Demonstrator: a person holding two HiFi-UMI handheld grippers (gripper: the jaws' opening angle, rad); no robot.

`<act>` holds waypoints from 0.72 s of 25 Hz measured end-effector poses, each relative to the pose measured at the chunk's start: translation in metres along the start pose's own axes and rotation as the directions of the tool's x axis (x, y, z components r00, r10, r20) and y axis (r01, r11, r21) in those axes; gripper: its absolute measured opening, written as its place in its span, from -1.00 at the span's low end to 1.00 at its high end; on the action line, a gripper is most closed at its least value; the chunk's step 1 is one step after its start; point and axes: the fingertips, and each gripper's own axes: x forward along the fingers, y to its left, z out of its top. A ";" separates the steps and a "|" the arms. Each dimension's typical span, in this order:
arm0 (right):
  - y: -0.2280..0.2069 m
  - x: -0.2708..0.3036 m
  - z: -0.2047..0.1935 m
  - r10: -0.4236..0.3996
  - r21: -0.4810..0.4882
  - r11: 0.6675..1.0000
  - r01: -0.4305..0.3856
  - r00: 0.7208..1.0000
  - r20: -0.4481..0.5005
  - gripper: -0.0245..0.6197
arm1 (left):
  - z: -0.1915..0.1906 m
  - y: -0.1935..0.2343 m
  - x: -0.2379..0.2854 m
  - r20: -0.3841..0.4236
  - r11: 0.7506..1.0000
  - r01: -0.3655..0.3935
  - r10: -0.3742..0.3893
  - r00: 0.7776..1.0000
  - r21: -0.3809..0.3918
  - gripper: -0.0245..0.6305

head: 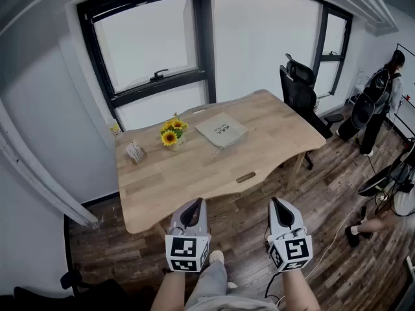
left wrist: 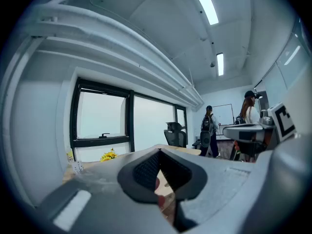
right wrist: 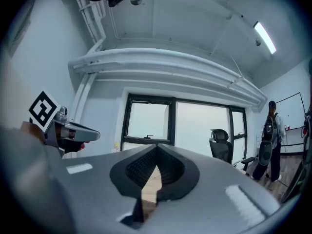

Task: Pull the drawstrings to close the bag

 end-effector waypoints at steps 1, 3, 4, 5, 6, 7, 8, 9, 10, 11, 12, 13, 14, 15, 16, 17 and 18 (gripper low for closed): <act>-0.002 0.006 -0.001 -0.006 -0.001 1.000 0.006 1.000 0.002 -0.93 | -0.001 0.003 0.005 -0.006 1.000 -0.002 0.002 1.000 -0.002 -0.93; -0.006 0.017 -0.002 -0.016 -0.003 1.000 0.016 1.000 0.009 -0.93 | -0.002 0.009 0.015 -0.011 1.000 -0.007 0.007 1.000 -0.003 -0.93; -0.008 0.024 -0.002 -0.019 -0.004 1.000 0.019 1.000 0.013 -0.93 | -0.001 0.012 0.021 -0.009 1.000 -0.008 0.008 1.000 -0.005 -0.93; -0.010 0.030 -0.002 -0.020 -0.003 1.000 0.020 1.000 0.017 -0.93 | 0.000 0.015 0.027 -0.005 1.000 -0.007 0.007 1.000 -0.009 -0.93; -0.012 0.037 -0.002 -0.020 -0.002 1.000 0.020 1.000 0.019 -0.93 | 0.002 0.018 0.033 0.001 1.000 -0.004 0.004 1.000 -0.016 -0.93; -0.015 0.045 -0.003 -0.021 -0.001 1.000 0.021 1.000 0.019 -0.93 | 0.004 0.021 0.040 0.006 1.000 -0.002 0.002 1.000 -0.023 -0.93; -0.019 0.052 -0.004 -0.022 0.001 1.000 0.022 1.000 0.018 -0.93 | 0.005 0.024 0.047 0.009 1.000 -0.001 0.001 1.000 -0.029 -0.93; -0.021 0.060 -0.005 -0.022 0.002 1.000 0.022 1.000 0.018 -0.93 | 0.005 0.028 0.054 0.011 0.999 -0.001 0.001 1.000 -0.033 -0.93; -0.024 0.068 -0.006 -0.021 0.004 1.000 0.021 1.000 0.017 -0.93 | 0.006 0.032 0.062 0.013 0.999 0.000 0.001 1.000 -0.035 -0.93; -0.026 0.077 -0.007 -0.019 0.004 1.000 0.019 1.000 0.016 -0.93 | 0.006 0.036 0.071 0.014 0.999 0.001 0.000 1.000 -0.039 -0.93; -0.029 0.086 -0.008 -0.016 0.004 1.000 0.016 1.000 0.014 -0.93 | 0.007 0.040 0.080 0.014 0.999 0.002 -0.002 1.000 -0.043 -0.93; -0.031 0.095 -0.008 -0.013 0.002 1.000 0.013 1.000 0.012 -0.93 | 0.007 0.043 0.089 0.013 0.999 0.005 -0.004 1.000 -0.047 -0.93; -0.034 0.103 -0.009 -0.009 0.001 1.000 0.009 1.000 0.010 -0.93 | 0.008 0.047 0.097 0.013 0.999 0.007 -0.006 1.000 -0.051 -0.93; -0.037 0.112 -0.010 -0.006 0.000 1.000 0.006 1.000 0.008 -0.93 | 0.007 0.050 0.106 0.011 0.998 0.009 -0.009 1.000 -0.054 -0.93; -0.040 0.120 -0.010 -0.005 0.000 1.000 0.005 1.000 0.006 -0.93 | 0.006 0.053 0.114 0.007 0.998 0.013 -0.012 1.000 -0.057 -0.93; -0.043 0.128 -0.011 -0.004 0.000 1.000 0.004 1.000 0.005 -0.93 | 0.005 0.056 0.123 0.004 0.998 0.017 -0.017 1.000 -0.059 -0.93; -0.046 0.137 -0.012 -0.004 -0.001 1.000 0.004 1.000 0.003 -0.93 | 0.004 0.059 0.131 0.001 0.998 0.021 -0.021 1.000 -0.060 -0.93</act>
